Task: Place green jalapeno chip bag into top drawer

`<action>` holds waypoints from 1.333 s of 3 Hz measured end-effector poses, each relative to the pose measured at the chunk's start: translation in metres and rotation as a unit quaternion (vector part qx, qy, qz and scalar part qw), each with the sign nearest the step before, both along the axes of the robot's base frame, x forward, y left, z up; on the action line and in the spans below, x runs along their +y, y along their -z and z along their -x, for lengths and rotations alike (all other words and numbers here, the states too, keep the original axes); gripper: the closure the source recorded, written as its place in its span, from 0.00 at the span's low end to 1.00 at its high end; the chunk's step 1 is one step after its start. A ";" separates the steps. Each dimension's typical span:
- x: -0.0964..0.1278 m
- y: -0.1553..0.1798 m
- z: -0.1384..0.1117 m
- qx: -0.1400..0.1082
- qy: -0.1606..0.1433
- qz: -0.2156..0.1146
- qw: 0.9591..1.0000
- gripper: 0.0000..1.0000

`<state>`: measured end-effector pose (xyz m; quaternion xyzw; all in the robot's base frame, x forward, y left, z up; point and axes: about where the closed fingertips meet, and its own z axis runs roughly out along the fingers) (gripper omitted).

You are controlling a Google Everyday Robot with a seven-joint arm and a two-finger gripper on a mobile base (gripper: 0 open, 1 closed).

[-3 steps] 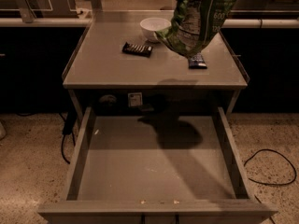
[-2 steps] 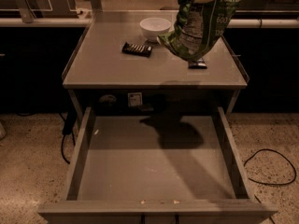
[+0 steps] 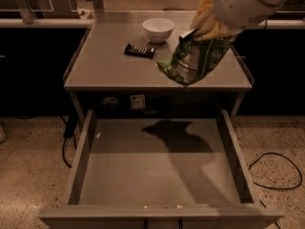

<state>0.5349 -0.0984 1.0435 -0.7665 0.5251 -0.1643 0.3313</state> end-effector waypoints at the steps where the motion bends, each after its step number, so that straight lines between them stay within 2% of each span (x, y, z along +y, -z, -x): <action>1: 0.009 0.041 0.002 0.001 -0.009 -0.010 1.000 1.00; 2: 0.034 0.107 0.014 0.025 -0.014 -0.028 0.999 1.00; 3: 0.034 0.108 0.014 0.025 -0.014 -0.028 0.999 1.00; 4: 0.034 0.140 0.022 0.013 -0.013 -0.052 0.998 1.00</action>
Offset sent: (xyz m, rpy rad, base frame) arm -0.0088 0.0401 -0.1252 0.0897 0.0641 0.0751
